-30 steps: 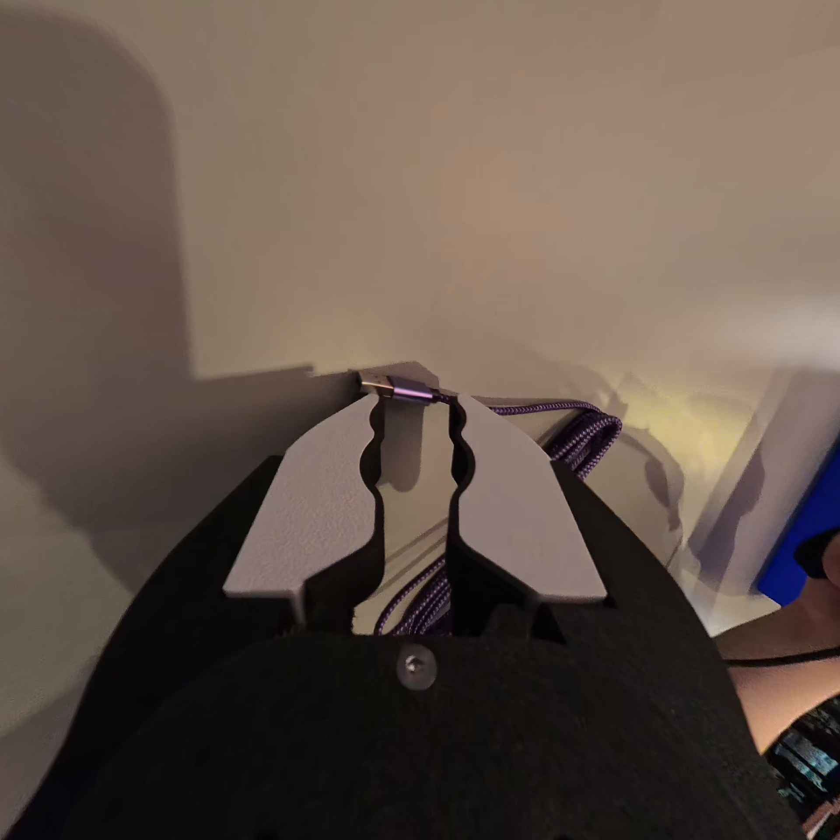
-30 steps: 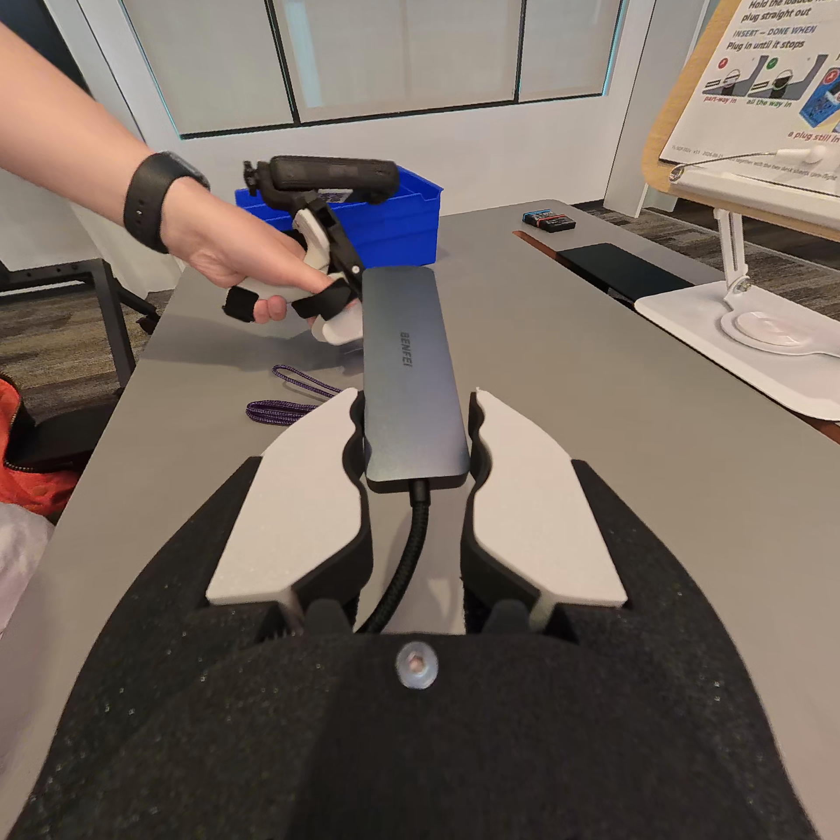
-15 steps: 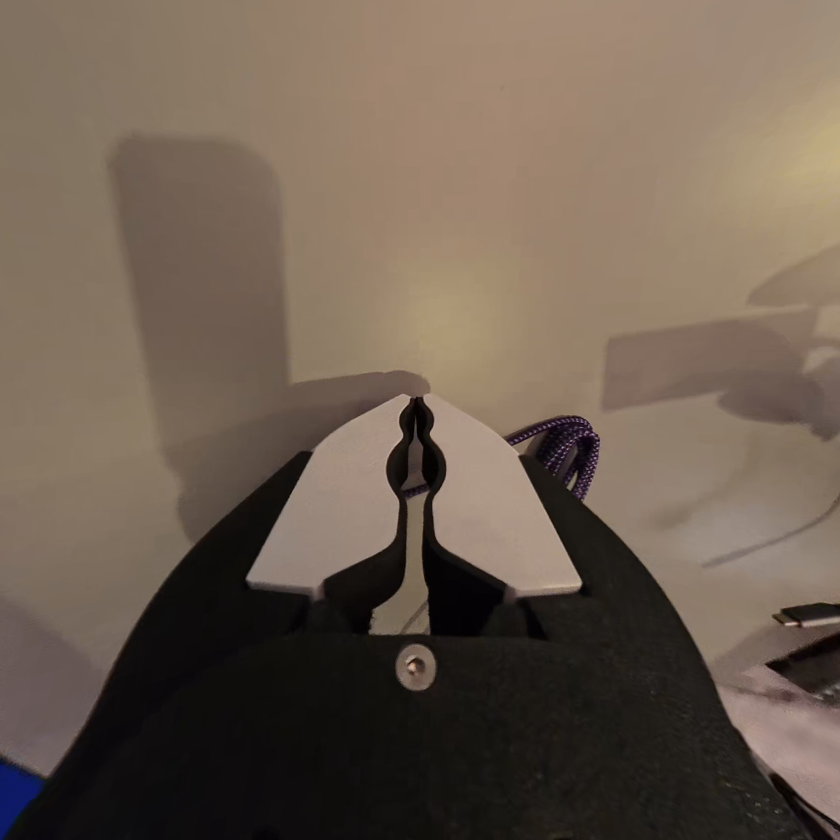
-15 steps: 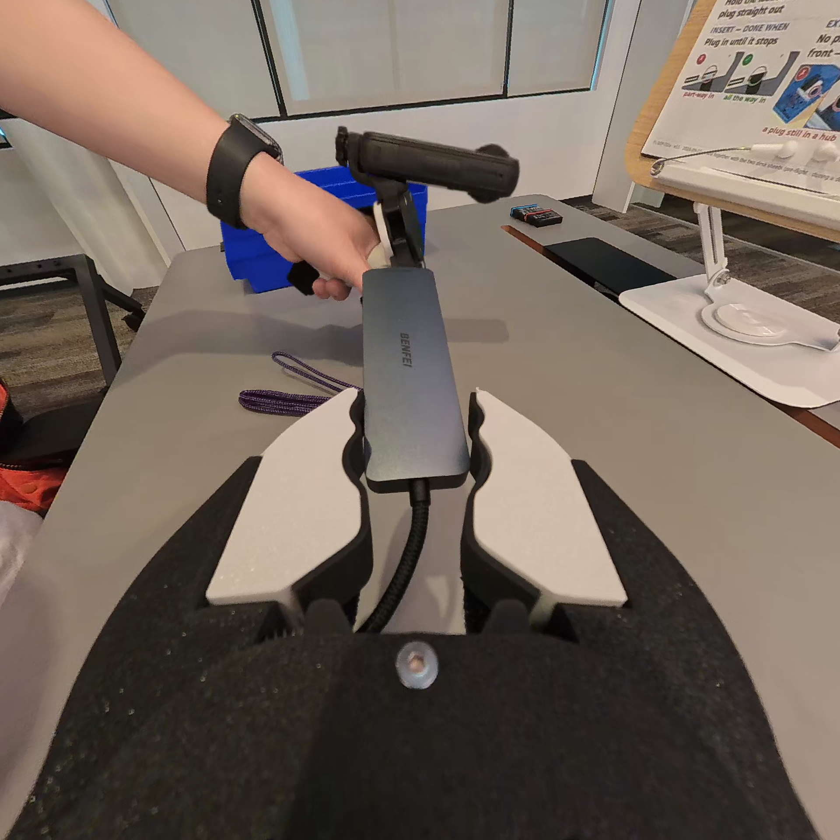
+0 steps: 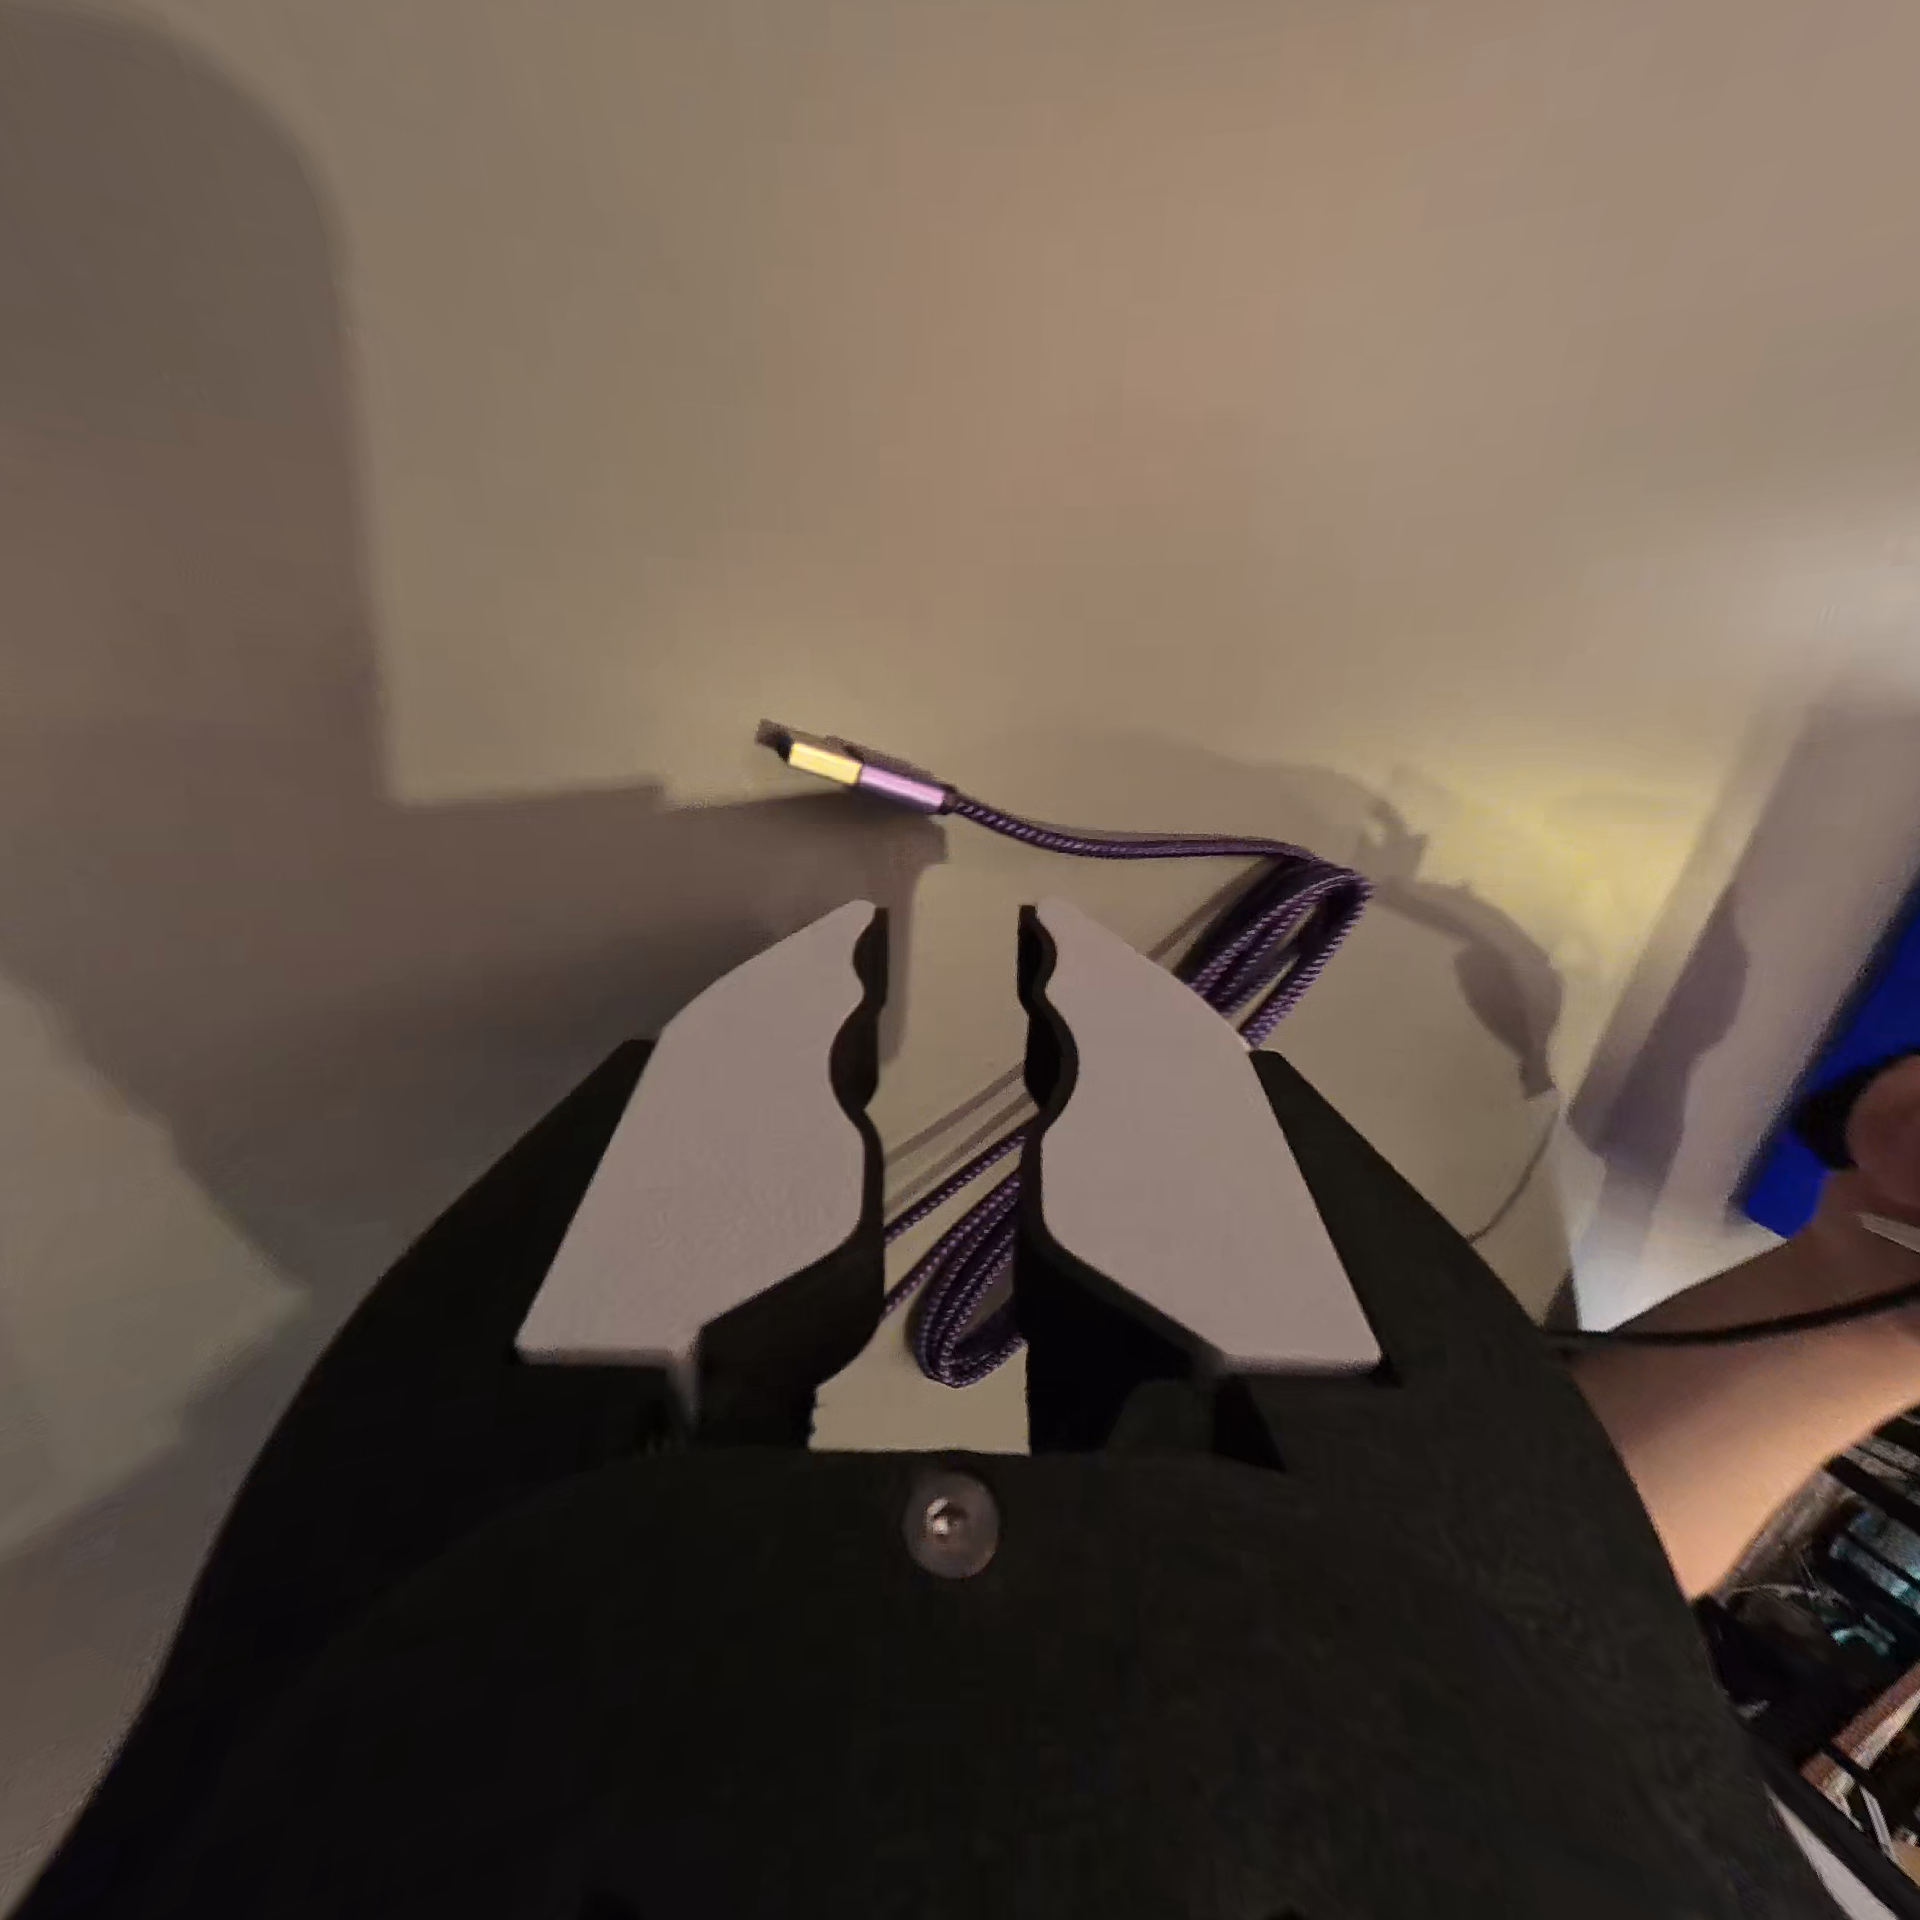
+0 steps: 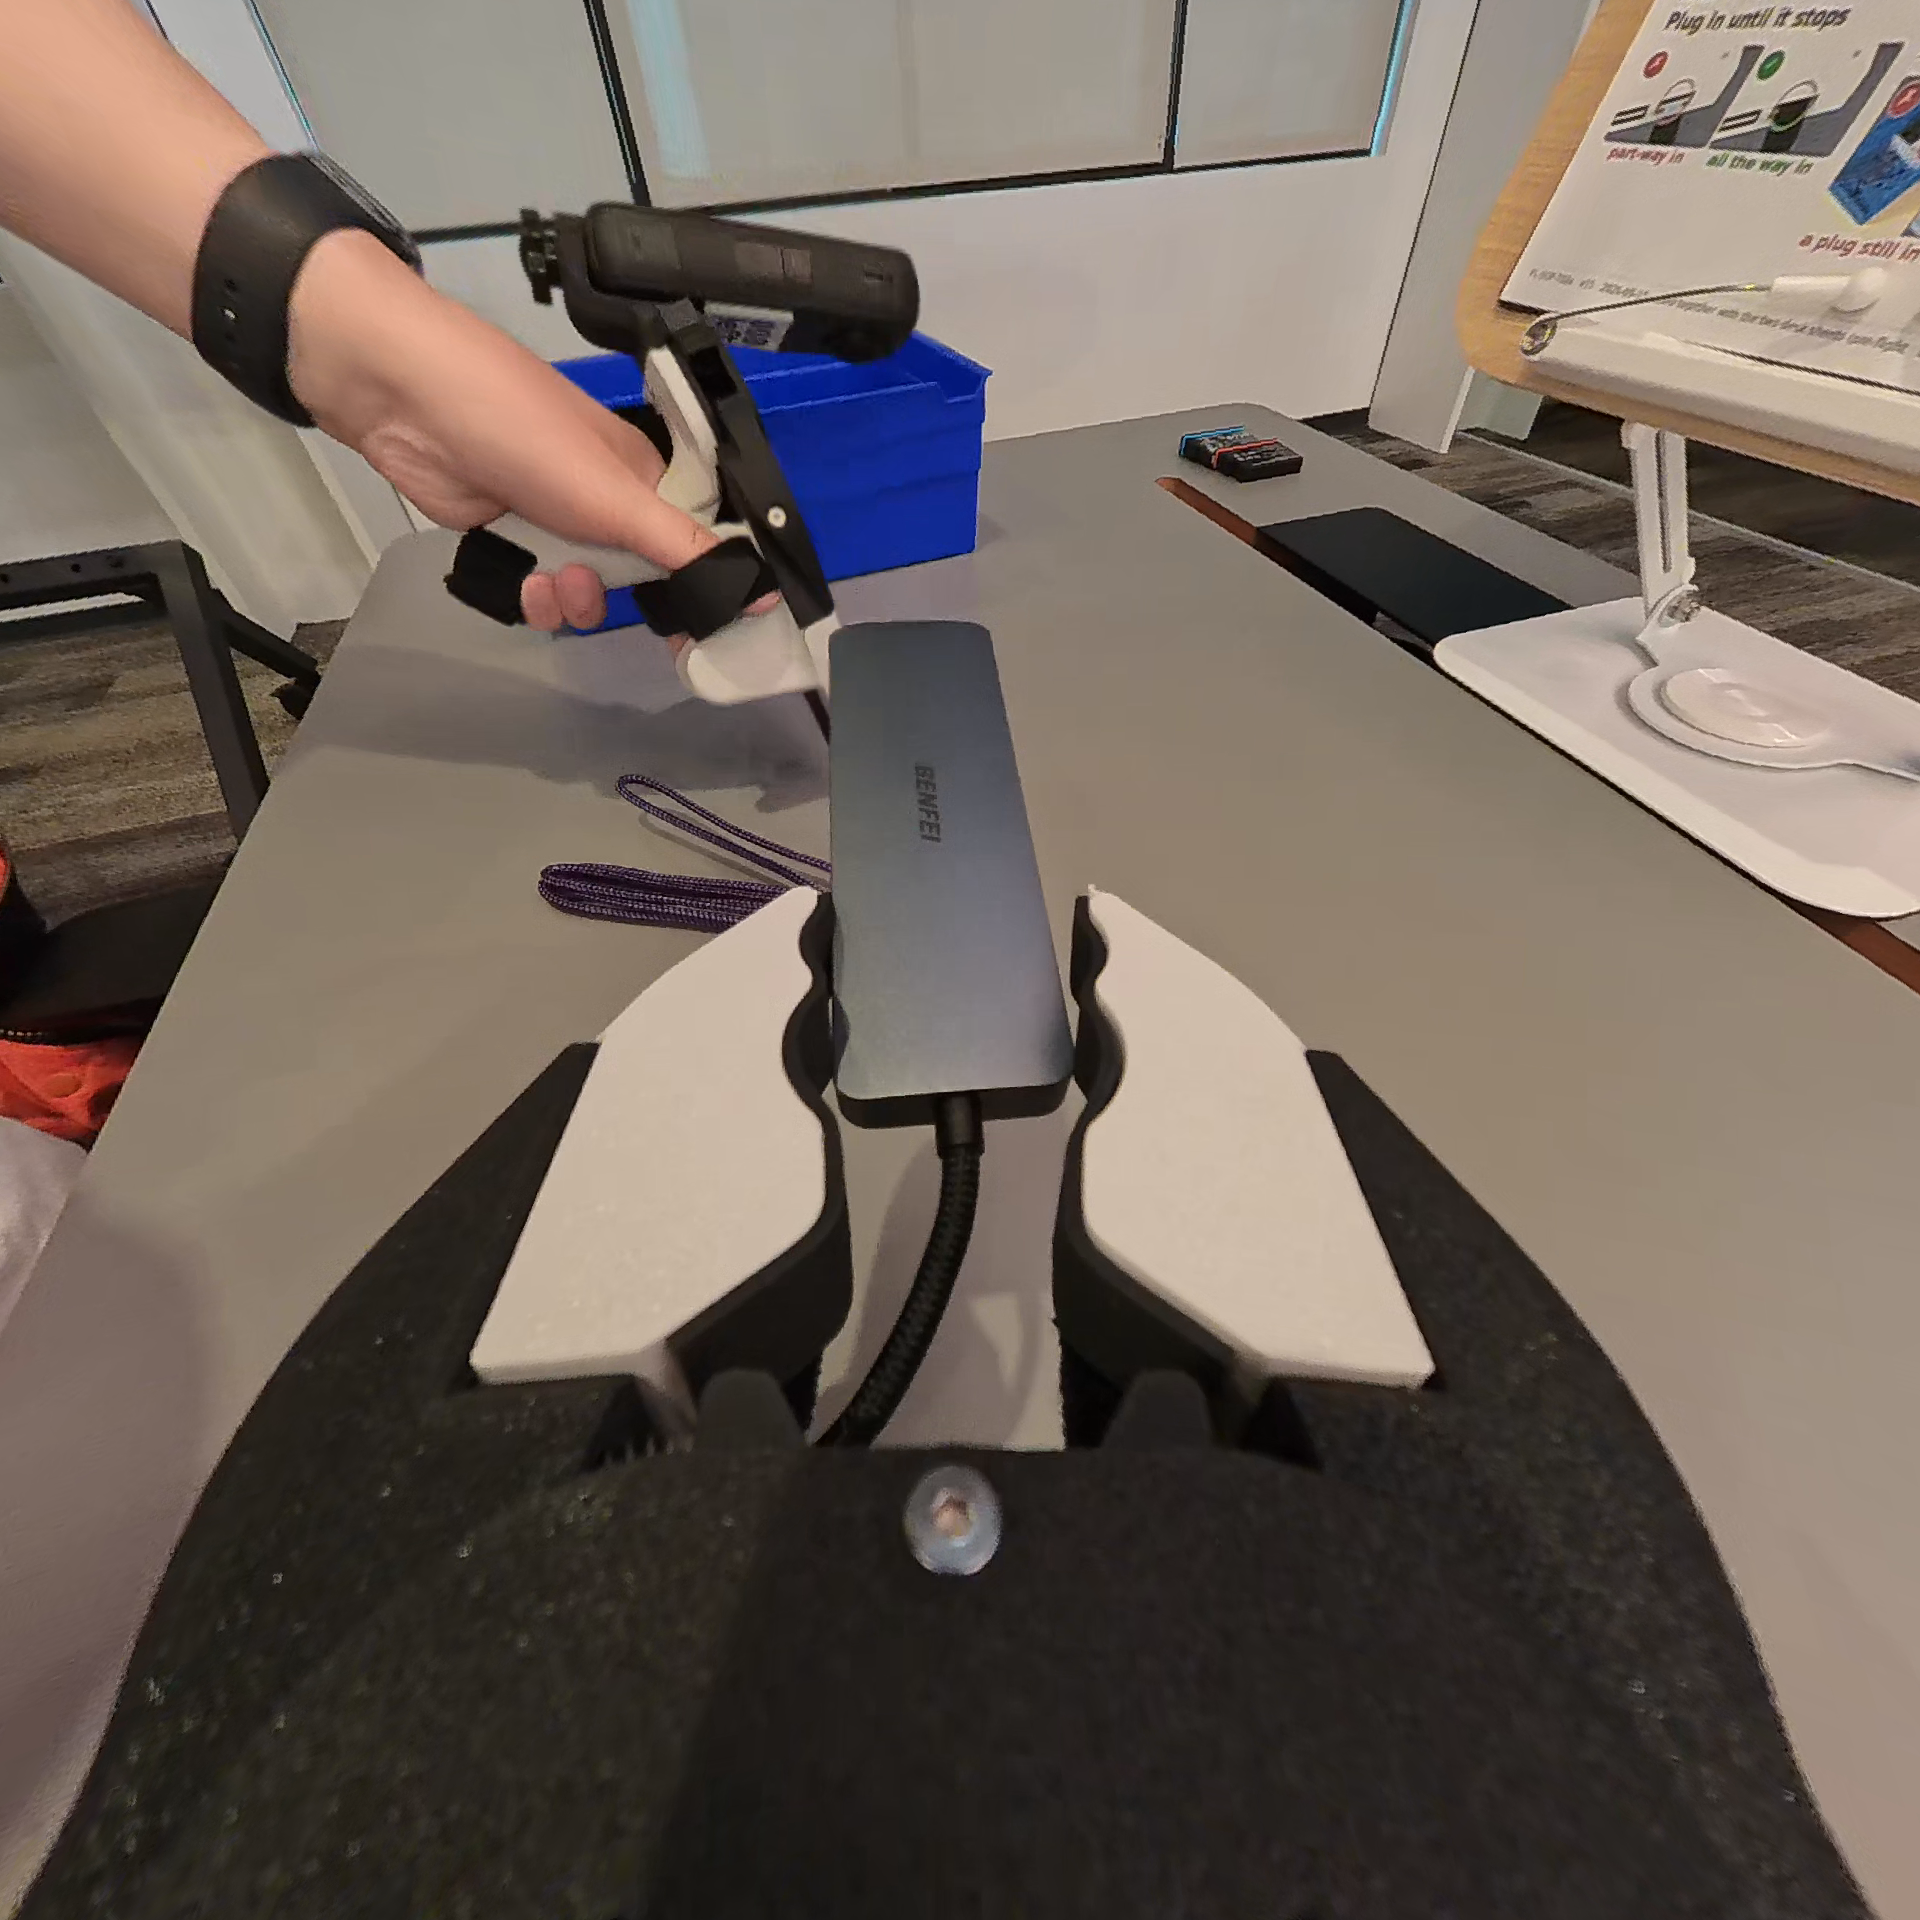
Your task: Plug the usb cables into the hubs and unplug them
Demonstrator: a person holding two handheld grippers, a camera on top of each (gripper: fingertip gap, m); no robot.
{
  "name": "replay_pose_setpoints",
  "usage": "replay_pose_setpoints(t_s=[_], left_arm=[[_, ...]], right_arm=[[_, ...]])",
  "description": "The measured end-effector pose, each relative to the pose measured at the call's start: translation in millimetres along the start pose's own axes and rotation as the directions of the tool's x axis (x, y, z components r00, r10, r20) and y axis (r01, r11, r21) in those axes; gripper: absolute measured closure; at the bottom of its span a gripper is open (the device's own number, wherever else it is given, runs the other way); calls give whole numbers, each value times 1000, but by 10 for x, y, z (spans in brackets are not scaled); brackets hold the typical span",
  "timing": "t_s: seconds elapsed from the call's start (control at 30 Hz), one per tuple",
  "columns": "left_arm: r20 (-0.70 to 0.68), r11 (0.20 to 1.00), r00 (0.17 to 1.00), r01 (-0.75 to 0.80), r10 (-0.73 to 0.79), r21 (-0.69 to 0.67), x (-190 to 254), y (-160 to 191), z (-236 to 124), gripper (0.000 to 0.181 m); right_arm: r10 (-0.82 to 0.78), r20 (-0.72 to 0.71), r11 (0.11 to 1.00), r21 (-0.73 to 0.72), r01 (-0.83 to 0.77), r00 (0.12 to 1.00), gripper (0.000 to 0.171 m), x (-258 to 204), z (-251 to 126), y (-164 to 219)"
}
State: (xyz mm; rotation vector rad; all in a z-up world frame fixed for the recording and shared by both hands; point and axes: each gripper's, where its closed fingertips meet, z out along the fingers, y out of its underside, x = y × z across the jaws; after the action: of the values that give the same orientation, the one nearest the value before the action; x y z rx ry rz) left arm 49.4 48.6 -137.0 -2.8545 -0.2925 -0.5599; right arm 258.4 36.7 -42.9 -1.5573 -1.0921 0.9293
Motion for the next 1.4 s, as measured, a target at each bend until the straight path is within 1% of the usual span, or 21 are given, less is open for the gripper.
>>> replay_pose_setpoints(t_s=[0.1, 0.2, 0.23, 0.3, 0.43, 0.5, 0.6, 0.67, 0.73, 0.8, 0.83, 0.9, 1.0, 1.03, 1.07, 1.1, 1.13, 1.23, 1.3, 1.4], left_arm=[[32, 1000, 999, 23, -23, 1, -73, -18, 69, 142], [68, 999, 997, 31, -30, -21, -131, -46, 119, 138], [80, 999, 996, 34, -33, -8, -146, -85, 127, 142], [88, 999, 995, 39, -38, -13, -130, -149, 152, 145], [170, 996, 982, -75, 81, -39, -54, -241, 244, 159], [183, 979, 964, -182, 195, -88, 70, -239, 301, 160], [218, 924, 899, -358, 381, -137, 193, -271, 355, 161], [190, 875, 855, -459, 482, -156, 314, -285, 409, 161], [196, 782, 758, -593, 622, -190, 393, -351, 452, 162], [143, 670, 656, -706, 741, -230, 554, -346, 514, 162], [136, 590, 575, -771, 807, -239, 630, -357, 536, 162], [139, 405, 381, -873, 914, -271, 741, -366, 568, 162], [109, 196, 170, -929, 979, -314, 833, -305, 591, 163], [89, 160, 138, -932, 986, -325, 843, -264, 591, 167], [63, 149, 135, -935, 989, -323, 870, -207, 595, 171], [39, 150, 145, -939, 989, -309, 911, -149, 599, 172], [37, 155, 151, -940, 988, -303, 936, -118, 598, 172], [66, 134, 120, -947, 991, -293, 932, -79, 597, 171], [76, 163, 147, -944, 986, -287, 870, -34, 597, 171], [118, 257, 235, -937, 965, -238, 815, -18, 585, 171]], right_arm=[[-3, -4, 1000, -9, 3, 1000, 128, 6, 5, 16], [-1, -2, 1000, -12, 1, 1000, 128, 6, 11, 26], [-1, -1, 1000, -12, 1, 1000, 128, 4, 13, 26], [-4, 0, 1000, -17, 4, 1000, 128, -4, 20, 31], [-12, -1, 999, -33, 12, 1000, 128, -8, 34, 58], [-15, -8, 999, -41, 15, 1000, 128, 7, 28, 73], [-4, -8, 1000, -29, 4, 1000, 128, 21, 9, 60], [-5, -13, 1000, -25, 5, 1000, 129, 29, -4, 51], [-6, -22, 1000, -31, 5, 1000, 129, 46, -10, 63], [-2, -32, 999, -49, 0, 999, 128, 75, -14, 101], [-4, -47, 997, -72, 0, 999, 129, 107, -26, 136], [-12, -81, 994, -112, 3, 997, 129, 187, -74, 210], [2, -86, 988, -155, -15, 996, 129, 248, -139, 311], [3, -90, 986, -167, -18, 996, 129, 265, -155, 337], [2, -94, 983, -182, -19, 996, 129, 278, -166, 364], [-4, -97, 980, -201, -16, 995, 129, 287, -177, 395], [-16, -107, 976, -220, -8, 994, 129, 306, -189, 425], [-28, -119, 966, -257, -4, 993, 129, 338, -201, 506], [-24, -123, 966, -258, -9, 992, 129, 353, -196, 523], [-27, -131, 966, -259, -8, 991, 129, 367, -196, 526]])
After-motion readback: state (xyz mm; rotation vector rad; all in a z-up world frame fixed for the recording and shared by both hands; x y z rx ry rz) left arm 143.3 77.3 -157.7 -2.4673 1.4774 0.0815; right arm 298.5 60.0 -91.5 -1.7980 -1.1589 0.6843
